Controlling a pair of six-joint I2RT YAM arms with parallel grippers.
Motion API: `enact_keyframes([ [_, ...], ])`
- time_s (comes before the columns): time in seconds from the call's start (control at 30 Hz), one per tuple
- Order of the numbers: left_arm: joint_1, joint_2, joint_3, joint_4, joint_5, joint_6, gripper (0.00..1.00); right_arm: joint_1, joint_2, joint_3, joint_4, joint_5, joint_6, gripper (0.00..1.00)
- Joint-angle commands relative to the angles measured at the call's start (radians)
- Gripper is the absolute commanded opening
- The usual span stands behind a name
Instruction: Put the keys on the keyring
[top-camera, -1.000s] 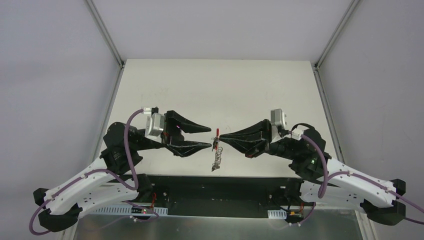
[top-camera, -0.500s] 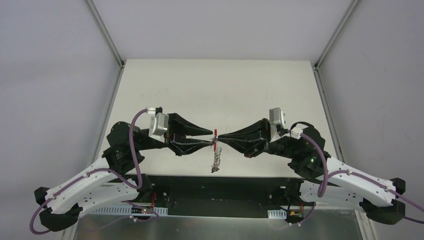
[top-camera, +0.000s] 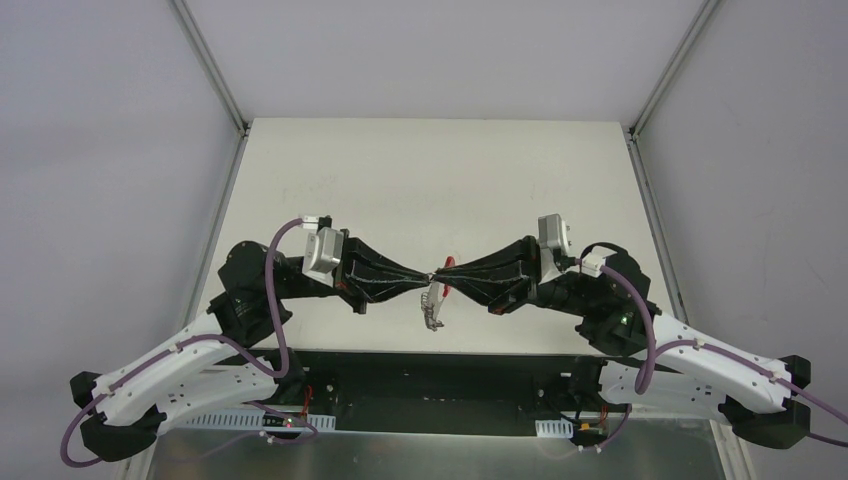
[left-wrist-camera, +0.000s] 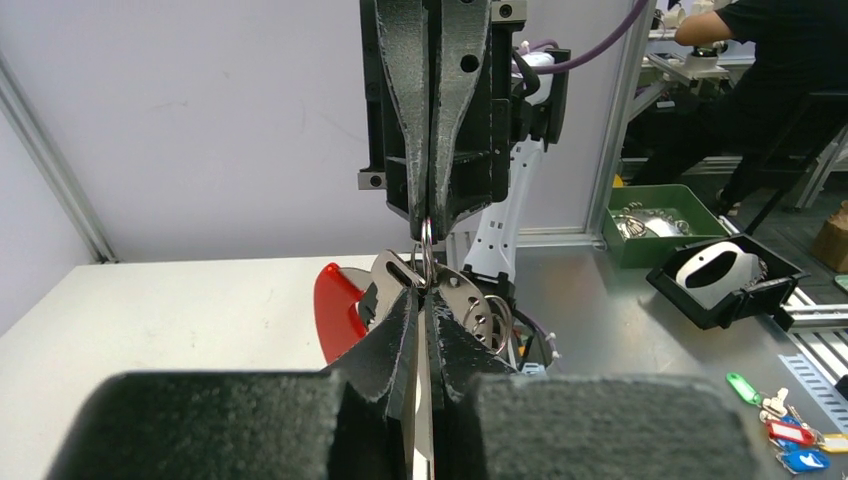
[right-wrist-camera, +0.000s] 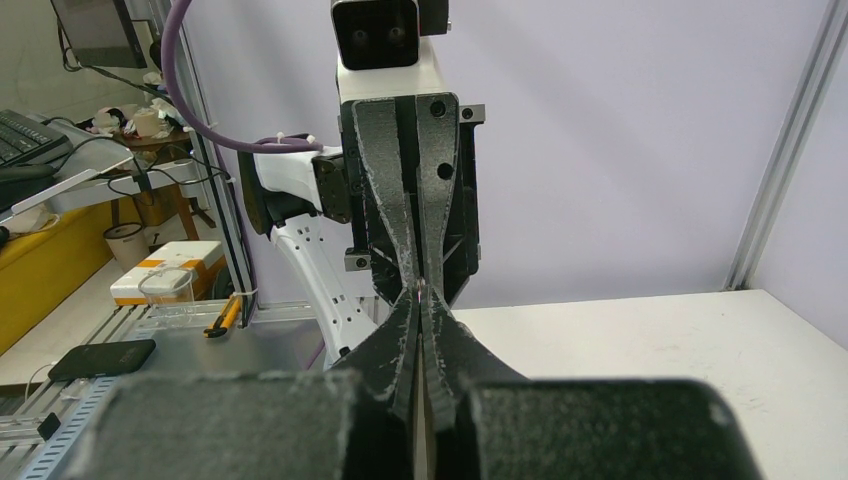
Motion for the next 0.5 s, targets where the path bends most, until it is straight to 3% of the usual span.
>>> enact_keyframes([
  [0.0, -0.006, 0.006, 0.022, 0.022, 0.033, 0.014, 0.0, 0.007, -0.009, 0.054, 0.083, -0.018, 0.01, 0.0],
  [0.47, -0.006, 0.022, 0.02, 0.014, 0.034, 0.018, 0.0, 0.006, -0.019, 0.042, 0.145, -0.027, 0.022, 0.0],
])
